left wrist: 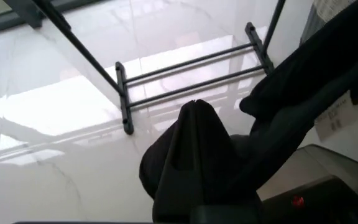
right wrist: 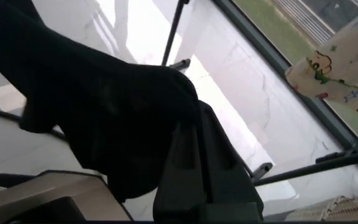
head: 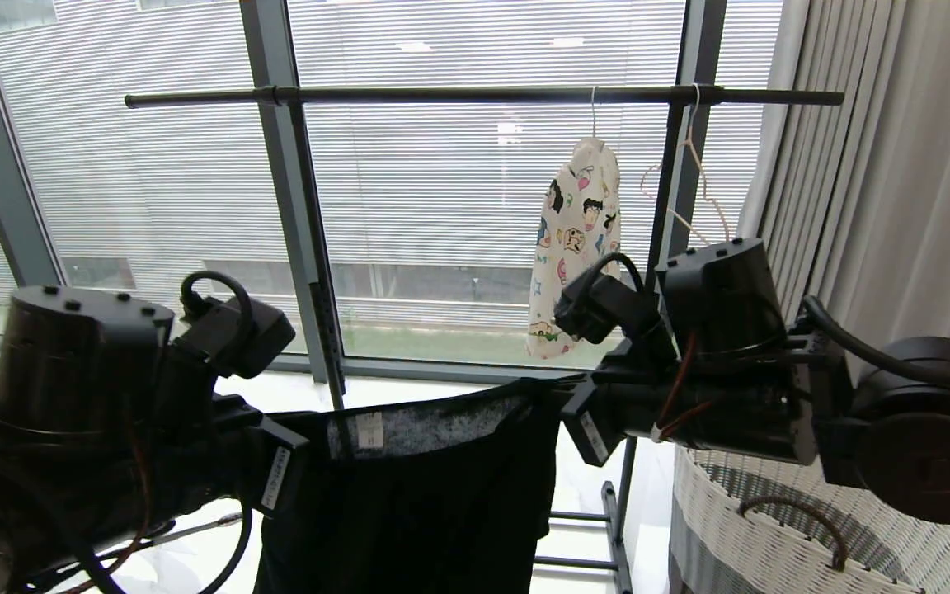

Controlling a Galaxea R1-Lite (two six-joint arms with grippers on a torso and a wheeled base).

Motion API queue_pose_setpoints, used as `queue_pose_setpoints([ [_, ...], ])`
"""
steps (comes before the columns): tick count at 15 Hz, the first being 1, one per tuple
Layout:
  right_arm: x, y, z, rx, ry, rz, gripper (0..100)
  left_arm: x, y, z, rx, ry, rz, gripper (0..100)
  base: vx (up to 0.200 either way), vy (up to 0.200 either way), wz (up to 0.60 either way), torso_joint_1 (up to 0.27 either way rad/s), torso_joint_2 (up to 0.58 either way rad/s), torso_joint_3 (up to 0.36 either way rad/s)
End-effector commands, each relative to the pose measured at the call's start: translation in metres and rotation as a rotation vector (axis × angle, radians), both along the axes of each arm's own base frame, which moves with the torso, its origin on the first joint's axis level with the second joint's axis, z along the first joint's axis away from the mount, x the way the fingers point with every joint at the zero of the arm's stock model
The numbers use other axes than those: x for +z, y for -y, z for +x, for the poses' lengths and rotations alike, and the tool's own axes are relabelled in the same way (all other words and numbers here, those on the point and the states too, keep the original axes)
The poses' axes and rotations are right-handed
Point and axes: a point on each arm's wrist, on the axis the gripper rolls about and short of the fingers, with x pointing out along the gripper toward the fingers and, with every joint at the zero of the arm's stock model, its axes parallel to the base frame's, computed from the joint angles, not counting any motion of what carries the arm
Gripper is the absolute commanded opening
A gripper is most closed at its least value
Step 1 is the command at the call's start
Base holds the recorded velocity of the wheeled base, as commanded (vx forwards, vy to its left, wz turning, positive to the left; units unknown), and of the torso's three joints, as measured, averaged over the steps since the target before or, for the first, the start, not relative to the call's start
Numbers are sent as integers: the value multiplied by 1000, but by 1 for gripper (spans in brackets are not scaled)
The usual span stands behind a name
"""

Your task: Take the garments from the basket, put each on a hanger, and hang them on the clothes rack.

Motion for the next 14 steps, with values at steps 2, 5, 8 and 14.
queue_pose_setpoints([
  [2, 12, 65, -22, -110, 26, 9, 0, 31, 5, -12, -120, 157, 57, 0, 0, 0, 0, 0, 0, 0],
  [5, 35, 107, -44, -174, 46, 25, 0, 46, 47, -13, -279, 228, -4, 0, 0, 0, 0, 0, 0, 0],
  [8, 46, 118, -56, -170, 76, 38, 0, 46, 79, -2, -346, 246, -28, 0, 0, 0, 0, 0, 0, 0],
  [14, 47, 140, -106, 21, 85, -58, 0, 54, 97, 11, -357, 286, -45, 0, 0, 0, 0, 0, 0, 0],
])
